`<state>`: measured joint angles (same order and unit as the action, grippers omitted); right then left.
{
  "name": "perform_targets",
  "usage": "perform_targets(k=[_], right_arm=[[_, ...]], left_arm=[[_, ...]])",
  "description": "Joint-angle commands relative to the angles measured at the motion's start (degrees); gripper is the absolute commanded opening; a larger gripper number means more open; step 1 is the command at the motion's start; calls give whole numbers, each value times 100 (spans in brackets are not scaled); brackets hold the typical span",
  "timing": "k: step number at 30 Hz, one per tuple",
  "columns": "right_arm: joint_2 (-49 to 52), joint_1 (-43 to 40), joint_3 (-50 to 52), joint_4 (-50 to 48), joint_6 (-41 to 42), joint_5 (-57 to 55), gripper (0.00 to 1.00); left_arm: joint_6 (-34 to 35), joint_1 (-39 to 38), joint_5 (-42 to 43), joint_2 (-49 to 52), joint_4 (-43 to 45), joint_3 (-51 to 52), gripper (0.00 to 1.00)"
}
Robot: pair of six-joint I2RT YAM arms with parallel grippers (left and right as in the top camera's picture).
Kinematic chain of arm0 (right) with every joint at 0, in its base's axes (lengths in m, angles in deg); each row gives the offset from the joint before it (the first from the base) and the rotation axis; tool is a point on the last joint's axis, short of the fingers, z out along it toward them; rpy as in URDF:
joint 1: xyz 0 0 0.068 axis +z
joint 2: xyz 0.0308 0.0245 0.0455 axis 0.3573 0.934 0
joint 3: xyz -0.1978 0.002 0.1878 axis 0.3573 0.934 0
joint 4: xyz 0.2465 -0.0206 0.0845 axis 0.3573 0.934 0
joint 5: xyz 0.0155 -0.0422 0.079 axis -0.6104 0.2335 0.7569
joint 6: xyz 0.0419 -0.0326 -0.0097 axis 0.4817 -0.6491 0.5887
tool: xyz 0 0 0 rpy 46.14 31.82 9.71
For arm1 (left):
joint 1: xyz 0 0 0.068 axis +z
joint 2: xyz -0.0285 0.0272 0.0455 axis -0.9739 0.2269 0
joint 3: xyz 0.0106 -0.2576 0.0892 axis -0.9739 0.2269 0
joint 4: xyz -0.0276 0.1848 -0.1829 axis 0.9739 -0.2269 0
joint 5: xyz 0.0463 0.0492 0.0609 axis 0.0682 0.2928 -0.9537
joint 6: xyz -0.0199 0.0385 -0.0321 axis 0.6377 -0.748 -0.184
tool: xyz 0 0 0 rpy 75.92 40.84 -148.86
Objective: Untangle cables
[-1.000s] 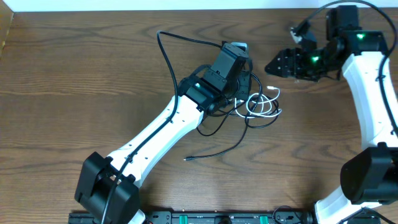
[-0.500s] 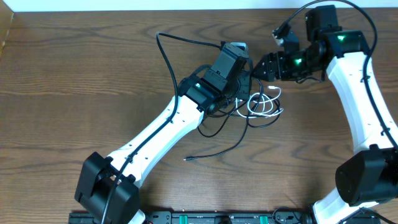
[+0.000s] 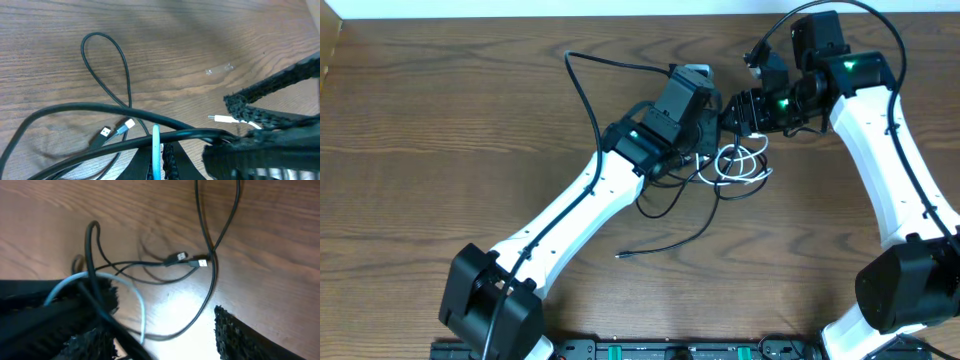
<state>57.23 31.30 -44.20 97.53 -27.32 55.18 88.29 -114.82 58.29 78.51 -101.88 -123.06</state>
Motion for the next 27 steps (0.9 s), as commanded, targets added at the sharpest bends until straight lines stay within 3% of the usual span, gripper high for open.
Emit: perform_targets(k=[1, 5, 7, 15, 27], right_arm=[[-122, 35, 291, -184, 184, -81, 63], [-122, 35, 433, -409, 282, -15, 61], [-122, 35, 433, -470, 284, 4, 56], [-125, -42, 424, -643, 393, 9, 1], [-435, -1023, 354, -442, 411, 221, 1]], left_arm=[[92, 42, 149, -9, 57, -4, 8], [90, 37, 201, -9, 59, -4, 8], [90, 37, 247, -9, 59, -4, 8], [-74, 42, 221, -9, 50, -4, 8], [-435, 328, -1163, -11, -407, -4, 7]])
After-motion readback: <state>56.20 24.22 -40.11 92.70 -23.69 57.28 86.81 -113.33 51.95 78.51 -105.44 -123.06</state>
